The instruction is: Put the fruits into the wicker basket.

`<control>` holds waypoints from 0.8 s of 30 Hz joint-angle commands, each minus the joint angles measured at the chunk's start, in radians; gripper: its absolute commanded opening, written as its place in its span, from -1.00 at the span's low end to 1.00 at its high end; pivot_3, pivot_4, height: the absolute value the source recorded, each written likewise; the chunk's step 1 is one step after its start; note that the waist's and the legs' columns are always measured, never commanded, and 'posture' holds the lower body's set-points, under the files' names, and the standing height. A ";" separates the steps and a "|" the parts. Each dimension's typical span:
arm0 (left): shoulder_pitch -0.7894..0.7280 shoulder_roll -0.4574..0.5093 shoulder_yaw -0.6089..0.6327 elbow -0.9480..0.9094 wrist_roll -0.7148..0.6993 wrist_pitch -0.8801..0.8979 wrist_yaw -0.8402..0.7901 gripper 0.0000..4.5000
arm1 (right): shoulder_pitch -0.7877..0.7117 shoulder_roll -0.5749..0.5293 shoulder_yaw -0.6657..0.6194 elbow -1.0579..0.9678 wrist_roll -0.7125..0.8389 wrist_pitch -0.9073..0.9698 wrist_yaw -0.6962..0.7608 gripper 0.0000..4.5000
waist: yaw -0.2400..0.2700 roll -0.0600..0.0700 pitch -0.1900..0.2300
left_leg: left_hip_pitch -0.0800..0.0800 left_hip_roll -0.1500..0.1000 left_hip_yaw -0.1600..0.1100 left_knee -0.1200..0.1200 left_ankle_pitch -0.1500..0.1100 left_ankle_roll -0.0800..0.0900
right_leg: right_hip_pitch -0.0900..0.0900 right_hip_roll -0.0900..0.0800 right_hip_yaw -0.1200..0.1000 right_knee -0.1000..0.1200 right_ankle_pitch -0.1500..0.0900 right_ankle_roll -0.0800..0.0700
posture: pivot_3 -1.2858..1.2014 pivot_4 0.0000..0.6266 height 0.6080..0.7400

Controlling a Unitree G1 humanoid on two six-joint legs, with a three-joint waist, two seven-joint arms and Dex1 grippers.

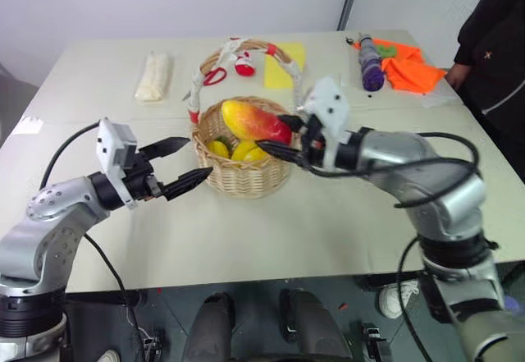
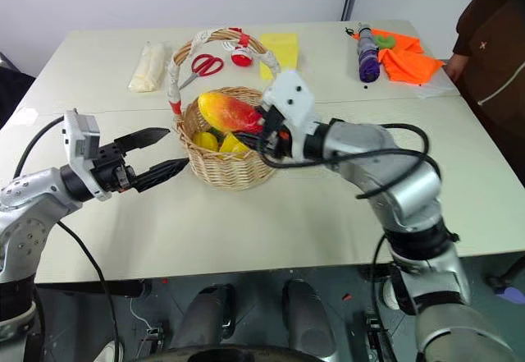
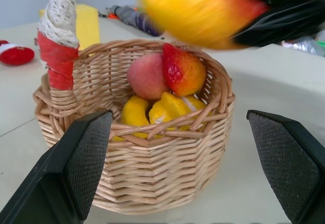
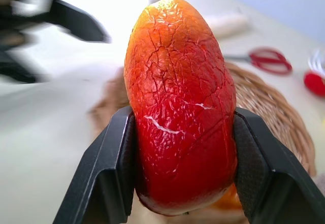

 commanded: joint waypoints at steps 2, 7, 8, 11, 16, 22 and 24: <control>0.002 -0.012 0.021 -0.059 -0.030 -0.017 0.026 1.00 | -0.062 0.070 0.013 0.079 -0.060 -0.006 -0.062 0.33 | 0.002 0.000 0.000 | 0.000 0.000 0.000 0.000 0.000 0.000 | 0.000 0.000 0.000 0.000 0.000 0.000 | 0.03 -0.52 1.00; 0.006 -0.010 0.030 -0.069 -0.039 -0.020 0.035 1.00 | -0.034 0.030 0.002 0.025 -0.107 -0.081 -0.043 0.99 | 0.001 0.000 0.000 | 0.000 0.000 0.000 0.001 0.000 0.000 | 0.000 0.000 0.000 0.000 0.000 0.000 | 0.03 -0.52 1.00; 0.007 -0.010 0.030 -0.069 -0.040 -0.021 0.037 1.00 | -0.007 0.000 -0.019 -0.007 -0.088 -0.106 0.001 0.99 | 0.001 0.000 0.000 | 0.000 0.000 0.000 0.001 0.000 0.000 | 0.000 0.000 0.000 0.000 0.000 0.000 | 0.03 -0.52 1.00; 0.011 -0.015 0.024 -0.071 -0.041 -0.026 0.040 1.00 | 0.125 -0.118 -0.135 -0.125 0.016 -0.185 0.175 0.99 | 0.006 0.000 0.000 | 0.000 0.000 0.000 0.000 0.000 0.000 | 0.001 0.000 0.000 0.000 -0.001 0.000 | 0.03 -0.52 1.00; 0.001 -0.018 0.007 -0.054 -0.040 -0.030 0.030 1.00 | 0.210 -0.168 -0.270 -0.114 0.081 -0.161 0.174 0.99 | -0.008 0.000 0.000 | 0.002 0.000 0.002 0.001 0.000 0.000 | 0.002 0.000 0.001 -0.001 -0.001 0.001 | 0.03 -0.52 1.00; -0.036 -0.029 -0.029 -0.021 -0.027 -0.045 0.016 1.00 | 0.108 -0.024 -0.229 0.099 -0.022 -0.212 0.006 0.99 | -0.014 0.000 0.000 | 0.004 0.002 0.001 0.001 0.000 0.000 | 0.002 0.004 0.002 0.001 0.001 -0.003 | 0.03 -0.52 1.00; -0.041 -0.031 -0.034 -0.017 -0.025 -0.050 0.015 1.00 | 0.080 0.023 -0.212 0.161 -0.046 -0.249 -0.009 0.99 | -0.015 0.000 0.000 | 0.004 0.002 0.001 0.001 0.000 0.000 | 0.001 0.004 0.002 0.001 0.001 -0.003 | 0.03 -0.52 1.00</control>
